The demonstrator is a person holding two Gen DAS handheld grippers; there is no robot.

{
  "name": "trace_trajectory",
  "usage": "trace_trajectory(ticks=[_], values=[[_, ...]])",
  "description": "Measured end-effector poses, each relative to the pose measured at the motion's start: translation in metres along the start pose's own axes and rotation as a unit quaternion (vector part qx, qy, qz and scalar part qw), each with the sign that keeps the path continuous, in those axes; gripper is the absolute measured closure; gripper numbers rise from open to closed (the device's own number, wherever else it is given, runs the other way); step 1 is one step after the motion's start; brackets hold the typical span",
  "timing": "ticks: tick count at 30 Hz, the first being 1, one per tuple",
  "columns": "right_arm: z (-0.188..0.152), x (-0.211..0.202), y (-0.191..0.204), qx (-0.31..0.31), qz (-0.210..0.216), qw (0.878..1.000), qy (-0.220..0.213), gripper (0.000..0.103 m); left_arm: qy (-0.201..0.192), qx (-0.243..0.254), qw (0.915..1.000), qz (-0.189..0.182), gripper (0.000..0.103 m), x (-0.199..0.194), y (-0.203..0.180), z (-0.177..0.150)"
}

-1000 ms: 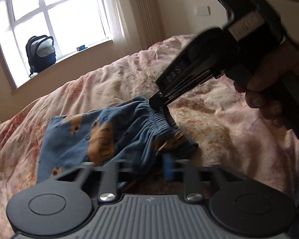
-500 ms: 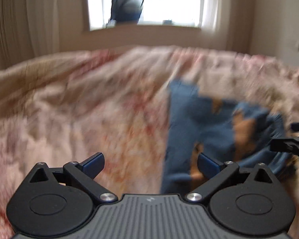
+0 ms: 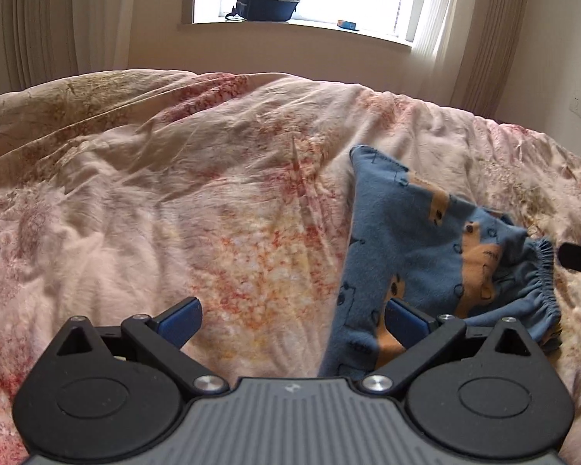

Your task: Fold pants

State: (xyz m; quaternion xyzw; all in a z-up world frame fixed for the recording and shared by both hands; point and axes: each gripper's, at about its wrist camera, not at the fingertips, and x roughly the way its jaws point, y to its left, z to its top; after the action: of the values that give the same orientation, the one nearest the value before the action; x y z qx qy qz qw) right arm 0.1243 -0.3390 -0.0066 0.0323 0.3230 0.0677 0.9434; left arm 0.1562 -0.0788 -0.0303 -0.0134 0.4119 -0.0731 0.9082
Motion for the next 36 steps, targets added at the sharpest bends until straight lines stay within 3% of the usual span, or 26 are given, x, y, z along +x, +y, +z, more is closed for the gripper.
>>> trace_trajectory(ticks=[5, 9, 10, 14, 17, 21, 24, 26, 28, 32, 36], values=[[-0.003, 0.021, 0.017, -0.076, -0.005, 0.997, 0.029, 0.001, -0.011, 0.007, 0.9999, -0.011, 0.0, 0.004, -0.006, -0.002], [-0.016, 0.047, 0.027, -0.146, 0.001, 0.982, 0.12, 0.001, 0.02, 0.035, 0.9992, 0.001, 0.0, 0.021, -0.013, -0.011], [-0.019, 0.049, 0.027, -0.151, 0.005, 0.981, 0.124, 0.001, 0.029, 0.046, 0.9985, 0.008, 0.0, 0.026, -0.015, -0.015], [-0.013, 0.035, 0.02, -0.162, 0.02, 0.98, 0.111, 0.001, 0.028, 0.042, 0.9986, 0.014, 0.0, 0.022, -0.015, -0.018], [-0.01, 0.019, 0.012, -0.138, 0.027, 0.987, 0.076, 0.001, -0.004, 0.043, 0.9989, 0.02, 0.0, 0.007, -0.02, -0.016], [-0.001, 0.022, 0.007, -0.097, -0.003, 0.995, 0.033, 0.001, -0.059, 0.04, 0.997, -0.03, 0.0, -0.003, -0.037, -0.016], [0.003, 0.035, 0.006, -0.091, -0.023, 0.995, 0.025, 0.001, -0.039, 0.083, 0.9945, -0.051, 0.0, 0.005, -0.057, -0.025], [0.001, 0.046, 0.004, -0.089, -0.054, 0.994, 0.037, 0.001, -0.011, 0.126, 0.9917, -0.022, 0.0, 0.018, -0.068, -0.04], [-0.001, 0.055, -0.005, -0.083, -0.08, 0.992, 0.041, 0.001, -0.012, 0.12, 0.9924, -0.022, 0.0, 0.023, -0.066, -0.047], [0.003, 0.052, -0.022, -0.028, -0.077, 0.996, 0.043, 0.001, 0.003, 0.09, 0.9952, -0.037, 0.0, 0.022, -0.058, -0.044], [0.009, 0.026, -0.026, 0.013, -0.019, 1.0, -0.016, 0.001, 0.005, 0.076, 0.9961, -0.044, 0.0, 0.012, -0.055, -0.043]])
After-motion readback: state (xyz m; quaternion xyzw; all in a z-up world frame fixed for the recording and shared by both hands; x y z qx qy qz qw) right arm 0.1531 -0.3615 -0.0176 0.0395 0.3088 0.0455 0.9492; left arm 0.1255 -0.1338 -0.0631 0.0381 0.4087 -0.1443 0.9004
